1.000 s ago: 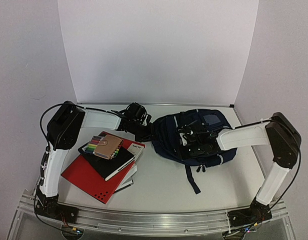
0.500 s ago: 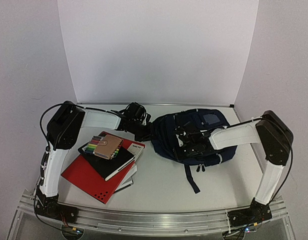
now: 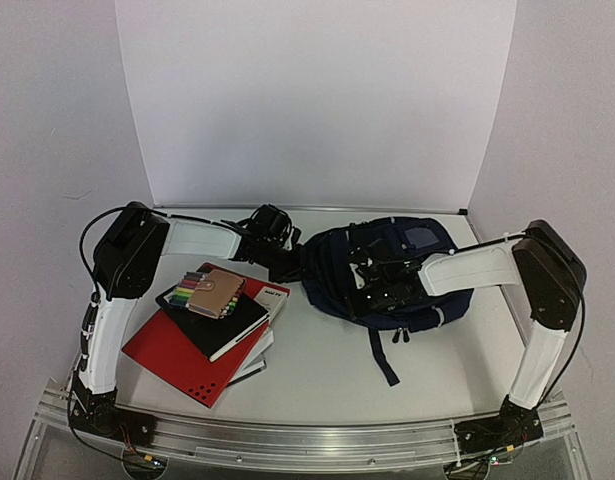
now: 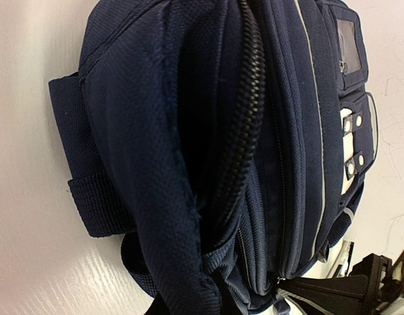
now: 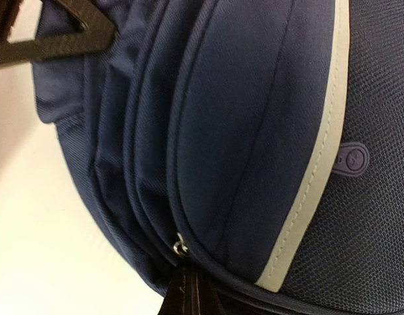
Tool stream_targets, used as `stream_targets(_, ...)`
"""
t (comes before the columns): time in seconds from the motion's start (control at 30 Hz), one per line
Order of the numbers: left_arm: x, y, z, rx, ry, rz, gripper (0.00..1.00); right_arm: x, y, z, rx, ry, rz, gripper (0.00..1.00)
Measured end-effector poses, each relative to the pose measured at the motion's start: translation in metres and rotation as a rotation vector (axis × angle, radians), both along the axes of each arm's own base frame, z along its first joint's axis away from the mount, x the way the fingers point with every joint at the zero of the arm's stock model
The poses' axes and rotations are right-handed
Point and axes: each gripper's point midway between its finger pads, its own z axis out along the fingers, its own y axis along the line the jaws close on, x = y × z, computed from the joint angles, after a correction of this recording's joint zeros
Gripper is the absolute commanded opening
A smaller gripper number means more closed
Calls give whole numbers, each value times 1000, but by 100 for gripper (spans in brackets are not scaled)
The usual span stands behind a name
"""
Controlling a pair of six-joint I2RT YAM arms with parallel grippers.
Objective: Pack the student bag
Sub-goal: Unzip the student bag at the center of the board.
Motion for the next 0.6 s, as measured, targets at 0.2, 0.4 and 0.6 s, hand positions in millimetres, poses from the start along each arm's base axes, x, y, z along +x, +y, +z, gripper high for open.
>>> stream_targets(0.2, -8, -7, 1, -10, 13, -21, 0, -3, 10, 17, 85, 13, 4, 0)
stream_targets(0.4, -19, -16, 1, -10, 15, -41, 0, -4, 13, 18, 117, 38, -20, 1)
stream_targets(0.6, -23, -18, 0, 1, -7, -56, 0, -6, 7, 30, 120, 28, -39, 20)
